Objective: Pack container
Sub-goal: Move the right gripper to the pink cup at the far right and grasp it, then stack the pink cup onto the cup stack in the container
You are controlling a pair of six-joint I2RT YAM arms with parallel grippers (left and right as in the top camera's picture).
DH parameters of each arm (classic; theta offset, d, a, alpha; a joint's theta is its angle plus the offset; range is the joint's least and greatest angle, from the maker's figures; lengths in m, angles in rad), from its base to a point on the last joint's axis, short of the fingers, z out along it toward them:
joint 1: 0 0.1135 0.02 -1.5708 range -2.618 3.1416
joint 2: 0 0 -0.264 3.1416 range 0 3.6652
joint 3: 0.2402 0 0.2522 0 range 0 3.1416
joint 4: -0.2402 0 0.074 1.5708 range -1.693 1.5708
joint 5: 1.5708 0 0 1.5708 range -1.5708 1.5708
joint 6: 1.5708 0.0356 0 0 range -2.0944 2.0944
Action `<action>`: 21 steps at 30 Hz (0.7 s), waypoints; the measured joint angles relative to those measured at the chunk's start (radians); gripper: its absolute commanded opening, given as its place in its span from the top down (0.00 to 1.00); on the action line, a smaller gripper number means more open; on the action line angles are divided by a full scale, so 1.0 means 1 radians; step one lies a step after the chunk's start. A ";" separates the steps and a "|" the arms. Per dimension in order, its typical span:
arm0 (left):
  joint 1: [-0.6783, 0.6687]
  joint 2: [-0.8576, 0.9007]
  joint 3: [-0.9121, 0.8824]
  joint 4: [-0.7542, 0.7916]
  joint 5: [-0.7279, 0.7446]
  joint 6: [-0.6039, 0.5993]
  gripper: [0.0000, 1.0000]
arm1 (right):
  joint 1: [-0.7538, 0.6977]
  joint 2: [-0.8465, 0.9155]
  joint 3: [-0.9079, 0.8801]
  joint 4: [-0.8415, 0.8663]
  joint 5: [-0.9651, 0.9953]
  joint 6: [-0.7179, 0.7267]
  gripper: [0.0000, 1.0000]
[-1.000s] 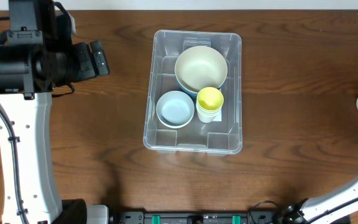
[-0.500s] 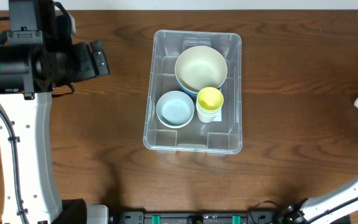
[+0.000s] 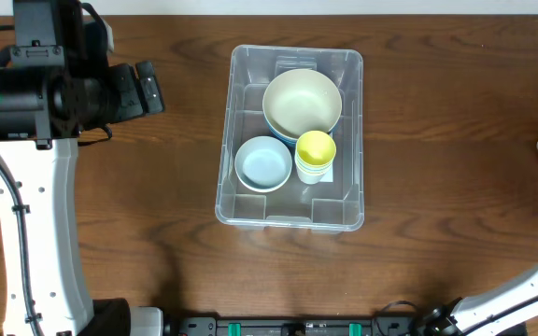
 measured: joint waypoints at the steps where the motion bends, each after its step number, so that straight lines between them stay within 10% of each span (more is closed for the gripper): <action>1: 0.000 0.000 0.000 0.000 0.000 0.000 0.02 | 0.000 -0.004 0.000 0.000 -0.001 0.005 0.92; 12: 0.000 0.000 0.000 0.000 0.000 0.000 0.02 | 0.055 -0.262 0.000 0.022 0.016 0.148 0.99; 21: 0.000 0.000 0.000 0.000 0.000 0.000 0.02 | 0.514 -0.597 0.008 -0.190 0.021 0.229 0.98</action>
